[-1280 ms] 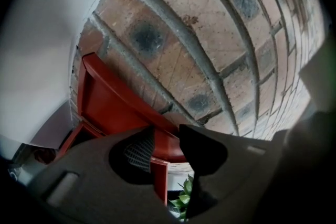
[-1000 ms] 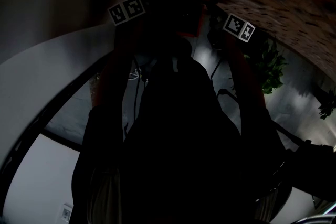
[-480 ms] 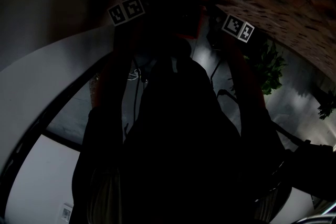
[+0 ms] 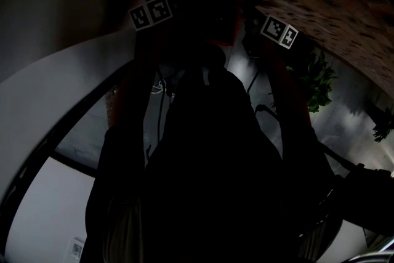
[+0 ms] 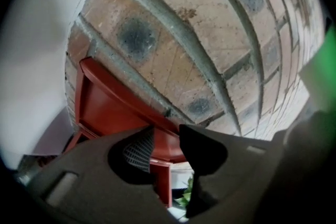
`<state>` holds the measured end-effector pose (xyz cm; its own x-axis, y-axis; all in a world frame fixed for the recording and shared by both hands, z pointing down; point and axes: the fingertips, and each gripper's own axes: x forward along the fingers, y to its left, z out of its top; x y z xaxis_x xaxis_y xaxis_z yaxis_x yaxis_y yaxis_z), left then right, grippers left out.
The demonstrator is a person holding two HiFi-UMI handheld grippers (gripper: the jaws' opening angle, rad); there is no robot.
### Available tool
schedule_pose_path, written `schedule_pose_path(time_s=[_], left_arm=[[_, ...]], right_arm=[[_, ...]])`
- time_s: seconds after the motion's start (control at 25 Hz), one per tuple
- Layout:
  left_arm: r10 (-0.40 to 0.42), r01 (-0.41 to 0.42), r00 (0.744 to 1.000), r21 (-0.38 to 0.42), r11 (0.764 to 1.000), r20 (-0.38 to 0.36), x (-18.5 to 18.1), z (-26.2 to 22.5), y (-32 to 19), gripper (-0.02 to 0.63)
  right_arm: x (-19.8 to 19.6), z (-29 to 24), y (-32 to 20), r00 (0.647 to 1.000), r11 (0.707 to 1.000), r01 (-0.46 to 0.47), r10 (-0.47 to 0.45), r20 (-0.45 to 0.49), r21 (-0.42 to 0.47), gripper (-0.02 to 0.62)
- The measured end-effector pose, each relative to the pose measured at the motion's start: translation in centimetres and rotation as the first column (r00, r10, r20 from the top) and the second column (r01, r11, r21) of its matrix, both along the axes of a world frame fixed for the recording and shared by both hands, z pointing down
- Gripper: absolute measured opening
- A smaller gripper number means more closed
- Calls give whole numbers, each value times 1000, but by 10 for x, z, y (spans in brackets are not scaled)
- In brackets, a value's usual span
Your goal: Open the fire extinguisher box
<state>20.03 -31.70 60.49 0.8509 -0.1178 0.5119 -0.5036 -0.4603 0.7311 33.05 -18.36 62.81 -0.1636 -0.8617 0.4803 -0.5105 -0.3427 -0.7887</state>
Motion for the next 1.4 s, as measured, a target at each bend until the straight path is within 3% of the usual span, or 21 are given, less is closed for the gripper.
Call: schedule_pose_path(time_s=[0.16,0.44,0.6,0.88,1.2,1.4], left_arm=[[40,-42,998,41,998,43,-11,-1,5,149],[57,-57,998,67,996,7,-22,-17,13,147],[70,-68,997,80,994,-18,-18,-34,18,0],[161,-160,987,154,975,7,-8,-50,33,0],[202,-212,977,244,946,66,-4,-63,43,-3],[205,-220,975,295,930,81,-1,-75,49,-3]], right_arm=[[1,3,0,1000,1000,-16,16,7,4,-2],[1,7,1,1000,1000,-19,19,1,-10,-2],[1,6,1,1000,1000,-7,7,6,-21,-2],[-1,-1,6,1000,1000,13,-13,6,-5,-2],[-20,-24,12,992,989,128,-127,-25,74,-2],[-38,-50,7,970,955,242,-238,-44,169,-2]])
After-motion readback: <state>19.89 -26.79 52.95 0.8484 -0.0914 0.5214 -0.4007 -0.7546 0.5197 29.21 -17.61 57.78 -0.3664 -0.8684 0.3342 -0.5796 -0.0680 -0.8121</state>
